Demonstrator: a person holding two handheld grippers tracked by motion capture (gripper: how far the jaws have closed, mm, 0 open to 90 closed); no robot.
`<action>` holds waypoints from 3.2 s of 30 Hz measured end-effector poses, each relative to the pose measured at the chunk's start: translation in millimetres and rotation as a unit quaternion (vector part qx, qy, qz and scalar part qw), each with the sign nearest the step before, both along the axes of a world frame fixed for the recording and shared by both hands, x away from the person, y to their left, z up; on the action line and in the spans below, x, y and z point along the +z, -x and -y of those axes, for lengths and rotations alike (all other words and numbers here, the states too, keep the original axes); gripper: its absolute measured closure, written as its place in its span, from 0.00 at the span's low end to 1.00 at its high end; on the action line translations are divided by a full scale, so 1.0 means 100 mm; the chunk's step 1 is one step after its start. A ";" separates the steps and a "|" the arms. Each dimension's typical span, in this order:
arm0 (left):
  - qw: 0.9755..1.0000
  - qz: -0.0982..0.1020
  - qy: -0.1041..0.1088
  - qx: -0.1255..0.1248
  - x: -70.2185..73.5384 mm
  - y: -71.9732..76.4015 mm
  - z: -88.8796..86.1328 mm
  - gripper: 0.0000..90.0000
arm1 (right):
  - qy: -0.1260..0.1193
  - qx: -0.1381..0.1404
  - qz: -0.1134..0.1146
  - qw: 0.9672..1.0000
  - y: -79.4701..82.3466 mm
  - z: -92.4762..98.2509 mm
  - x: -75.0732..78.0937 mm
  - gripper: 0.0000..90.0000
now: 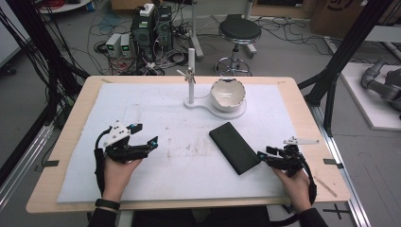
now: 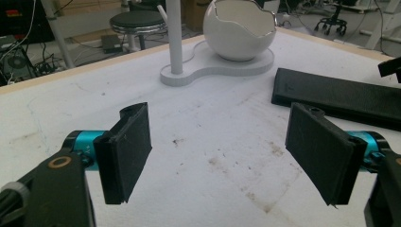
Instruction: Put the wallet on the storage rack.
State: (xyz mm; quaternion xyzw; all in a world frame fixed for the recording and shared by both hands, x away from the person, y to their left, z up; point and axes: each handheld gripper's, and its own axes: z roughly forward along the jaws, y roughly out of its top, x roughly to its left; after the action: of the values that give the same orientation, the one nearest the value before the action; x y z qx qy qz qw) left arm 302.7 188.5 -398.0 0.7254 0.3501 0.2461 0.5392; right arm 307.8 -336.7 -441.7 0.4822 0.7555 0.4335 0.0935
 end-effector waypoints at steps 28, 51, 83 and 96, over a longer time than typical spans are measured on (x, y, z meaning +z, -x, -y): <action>1.000 0.003 -0.007 -0.003 0.00 0.02 0.05 0.26 | -0.028 0.054 -0.053 0.997 -0.02 -0.09 -0.02 0.89; 1.000 0.004 -0.004 0.005 -0.01 0.06 -0.01 0.26 | 0.082 0.033 0.164 0.982 0.29 -0.24 0.59 0.92; 1.000 0.001 -0.005 -0.008 -0.02 -0.02 0.09 0.26 | 0.054 0.056 0.094 0.993 0.27 -0.38 0.23 0.51; 1.000 -0.001 -0.004 -0.008 -0.03 -0.03 0.08 0.26 | 0.065 0.066 0.047 0.995 0.21 -0.41 0.12 0.86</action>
State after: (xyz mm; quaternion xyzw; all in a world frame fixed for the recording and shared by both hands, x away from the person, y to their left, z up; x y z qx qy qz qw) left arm 305.3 180.4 -400.8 0.7305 0.3438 0.2428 0.5378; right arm 287.1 -295.8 -430.0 0.4031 0.8071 0.4110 0.1311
